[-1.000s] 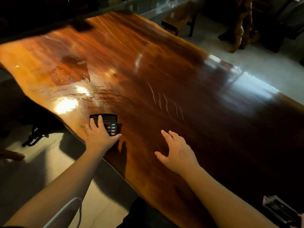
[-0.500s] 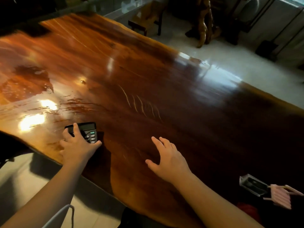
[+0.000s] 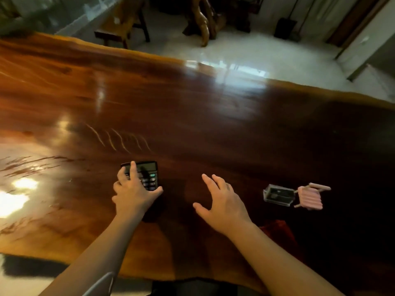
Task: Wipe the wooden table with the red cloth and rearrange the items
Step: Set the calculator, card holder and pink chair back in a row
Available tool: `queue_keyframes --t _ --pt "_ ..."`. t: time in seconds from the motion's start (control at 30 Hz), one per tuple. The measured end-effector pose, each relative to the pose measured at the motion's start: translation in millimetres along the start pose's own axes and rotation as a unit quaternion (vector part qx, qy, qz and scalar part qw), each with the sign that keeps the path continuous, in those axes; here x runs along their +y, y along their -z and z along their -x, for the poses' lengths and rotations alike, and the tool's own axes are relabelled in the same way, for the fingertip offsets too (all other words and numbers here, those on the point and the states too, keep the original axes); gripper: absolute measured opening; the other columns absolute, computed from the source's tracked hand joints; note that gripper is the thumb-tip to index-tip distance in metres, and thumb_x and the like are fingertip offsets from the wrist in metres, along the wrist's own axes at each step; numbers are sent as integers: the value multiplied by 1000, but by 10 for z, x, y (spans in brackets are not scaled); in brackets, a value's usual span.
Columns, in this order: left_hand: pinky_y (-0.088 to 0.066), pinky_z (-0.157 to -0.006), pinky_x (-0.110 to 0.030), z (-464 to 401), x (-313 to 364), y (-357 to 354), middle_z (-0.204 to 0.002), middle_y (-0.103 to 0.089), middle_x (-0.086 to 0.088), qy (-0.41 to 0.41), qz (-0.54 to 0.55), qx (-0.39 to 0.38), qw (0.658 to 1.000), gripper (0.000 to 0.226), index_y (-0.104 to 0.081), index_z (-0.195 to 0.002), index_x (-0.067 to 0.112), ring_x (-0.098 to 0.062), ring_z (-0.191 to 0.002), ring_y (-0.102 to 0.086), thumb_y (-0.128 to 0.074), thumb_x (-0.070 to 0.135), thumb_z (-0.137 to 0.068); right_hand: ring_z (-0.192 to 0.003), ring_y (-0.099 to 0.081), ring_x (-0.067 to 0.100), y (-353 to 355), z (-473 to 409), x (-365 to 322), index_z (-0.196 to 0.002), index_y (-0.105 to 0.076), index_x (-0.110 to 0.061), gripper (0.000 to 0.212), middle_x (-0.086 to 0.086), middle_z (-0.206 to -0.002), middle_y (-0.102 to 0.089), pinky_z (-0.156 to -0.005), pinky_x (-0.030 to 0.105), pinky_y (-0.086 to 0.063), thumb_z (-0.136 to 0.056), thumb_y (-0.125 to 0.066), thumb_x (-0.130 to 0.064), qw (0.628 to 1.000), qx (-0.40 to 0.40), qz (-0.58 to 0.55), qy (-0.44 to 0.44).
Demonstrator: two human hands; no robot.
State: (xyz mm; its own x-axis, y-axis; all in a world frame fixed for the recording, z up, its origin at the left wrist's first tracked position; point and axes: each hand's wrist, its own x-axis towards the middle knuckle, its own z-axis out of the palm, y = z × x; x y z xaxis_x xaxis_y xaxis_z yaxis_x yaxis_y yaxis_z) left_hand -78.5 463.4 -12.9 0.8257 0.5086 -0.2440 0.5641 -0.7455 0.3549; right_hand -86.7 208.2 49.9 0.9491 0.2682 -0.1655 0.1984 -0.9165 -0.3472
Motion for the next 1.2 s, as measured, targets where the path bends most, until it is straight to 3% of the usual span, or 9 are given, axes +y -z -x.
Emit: queue_keyframes --t 0.3,0.53,0.83,1.2 --pt "-42 -98 -64 625 1648 -602 -157 -10 -2 -111 -35 -39 992 122 -4 -155 35 -43 -138 -29 -76 72 -64 -143 -33 24 396 274 1185 -154 -17 -37 87 3 -160 -29 -103 42 -44 -84 -59 -66 996 44 -30 -73" --pt "-42 -98 -64 945 2458 -1202 -157 -8 -1 -169 -56 -80 981 120 -2 -153 37 -44 -138 -26 -73 74 -64 -143 -32 24 575 506 2019 -155 -23 -32 85 5 -159 -31 -104 43 -44 -86 -61 -63 988 64 -51 -132" --pt "-42 -96 -67 1018 2803 -1779 -153 -7 -4 -173 -92 -89 977 117 -1 -151 39 -46 -137 -25 -75 71 -65 -137 -36 22 498 840 2651 -153 -22 -33 85 1 -157 -30 -96 41 -50 -85 -60 -65 980 54 -80 -176" --pt "-46 -95 -67 1095 2794 -1943 -158 -11 -9 -152 -107 -74 980 125 -4 -155 31 -45 -139 -26 -75 77 -62 -136 -37 20 452 941 2835 -152 -18 -36 84 0 -156 -30 -96 40 -49 -84 -59 -65 984 48 -91 -145"
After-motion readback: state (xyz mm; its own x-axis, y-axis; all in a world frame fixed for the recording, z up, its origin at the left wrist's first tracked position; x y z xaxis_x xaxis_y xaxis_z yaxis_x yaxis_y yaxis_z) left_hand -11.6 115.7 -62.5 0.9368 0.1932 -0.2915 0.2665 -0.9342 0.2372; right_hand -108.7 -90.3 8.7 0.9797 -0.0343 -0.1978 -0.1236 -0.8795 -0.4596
